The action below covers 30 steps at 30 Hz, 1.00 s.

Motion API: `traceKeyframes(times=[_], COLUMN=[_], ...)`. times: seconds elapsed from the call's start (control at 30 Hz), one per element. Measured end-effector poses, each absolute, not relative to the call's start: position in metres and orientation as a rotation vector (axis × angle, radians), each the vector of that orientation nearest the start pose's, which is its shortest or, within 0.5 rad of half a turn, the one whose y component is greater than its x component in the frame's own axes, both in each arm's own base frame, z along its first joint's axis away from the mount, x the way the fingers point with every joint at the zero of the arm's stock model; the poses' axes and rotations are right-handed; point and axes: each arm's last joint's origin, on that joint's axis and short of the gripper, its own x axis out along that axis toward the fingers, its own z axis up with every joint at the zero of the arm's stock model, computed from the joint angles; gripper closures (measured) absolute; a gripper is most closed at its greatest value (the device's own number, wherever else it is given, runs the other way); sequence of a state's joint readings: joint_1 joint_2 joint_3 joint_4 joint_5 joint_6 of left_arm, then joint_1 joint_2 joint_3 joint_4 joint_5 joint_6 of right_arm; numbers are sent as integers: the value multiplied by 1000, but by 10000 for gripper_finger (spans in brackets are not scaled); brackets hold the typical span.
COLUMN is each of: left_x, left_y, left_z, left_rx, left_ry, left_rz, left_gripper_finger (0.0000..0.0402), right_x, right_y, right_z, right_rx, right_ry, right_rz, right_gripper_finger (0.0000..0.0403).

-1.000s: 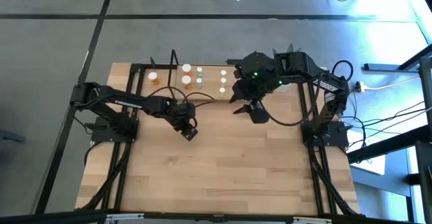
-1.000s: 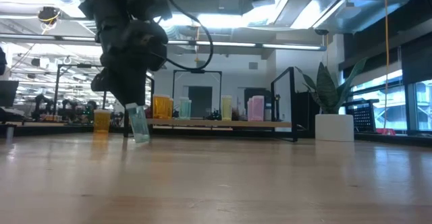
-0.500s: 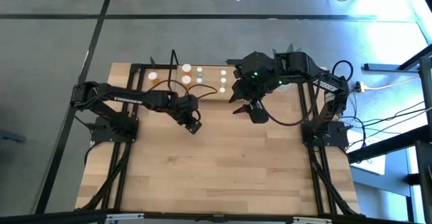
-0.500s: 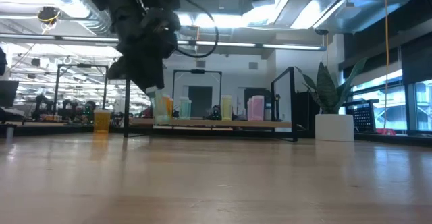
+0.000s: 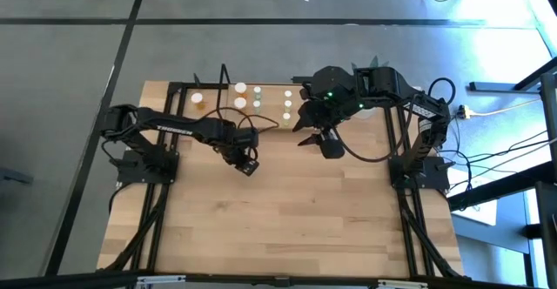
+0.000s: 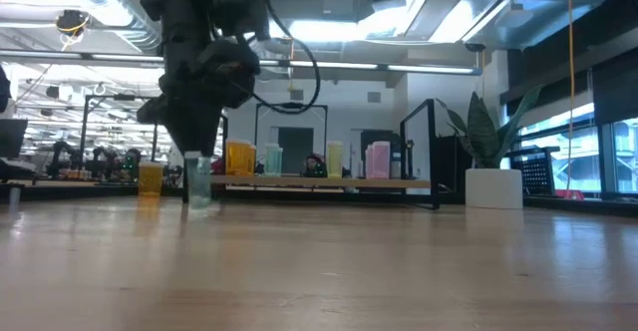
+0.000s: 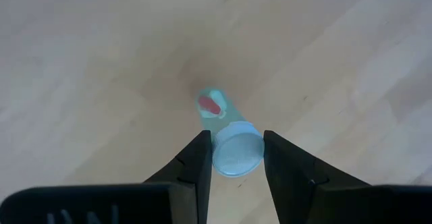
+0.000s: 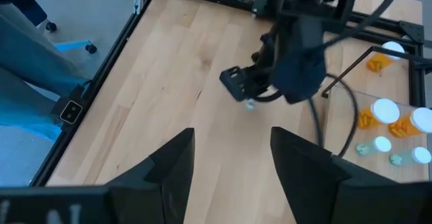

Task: Pick and place medicine bottles onto shelf by color
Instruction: Put the blue pill bottle on the shelf aligned with the other blue pill bottles

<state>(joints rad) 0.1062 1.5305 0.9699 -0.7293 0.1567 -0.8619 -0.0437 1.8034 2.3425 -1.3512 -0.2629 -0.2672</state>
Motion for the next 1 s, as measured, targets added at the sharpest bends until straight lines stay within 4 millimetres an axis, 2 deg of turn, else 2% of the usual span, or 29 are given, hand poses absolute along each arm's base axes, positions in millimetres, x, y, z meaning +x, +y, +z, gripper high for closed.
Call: traceKeyframes(times=[0.33, 0.73, 1.0], left_x=[278, 278, 275], left_y=[24, 25, 23], left_z=[188, 188, 189], left_rx=[-929, -913, -880], left_ry=[1250, 1240, 1266], left_rz=[523, 548, 505], left_gripper_finger=[293, 212, 201], right_x=[327, 327, 327], right_y=[-7, -7, -7], right_z=[469, 469, 469], right_rx=[-129, -131, -131], right_ry=[759, 753, 753], right_rz=[311, 310, 310], right_gripper_finger=[205, 205, 205])
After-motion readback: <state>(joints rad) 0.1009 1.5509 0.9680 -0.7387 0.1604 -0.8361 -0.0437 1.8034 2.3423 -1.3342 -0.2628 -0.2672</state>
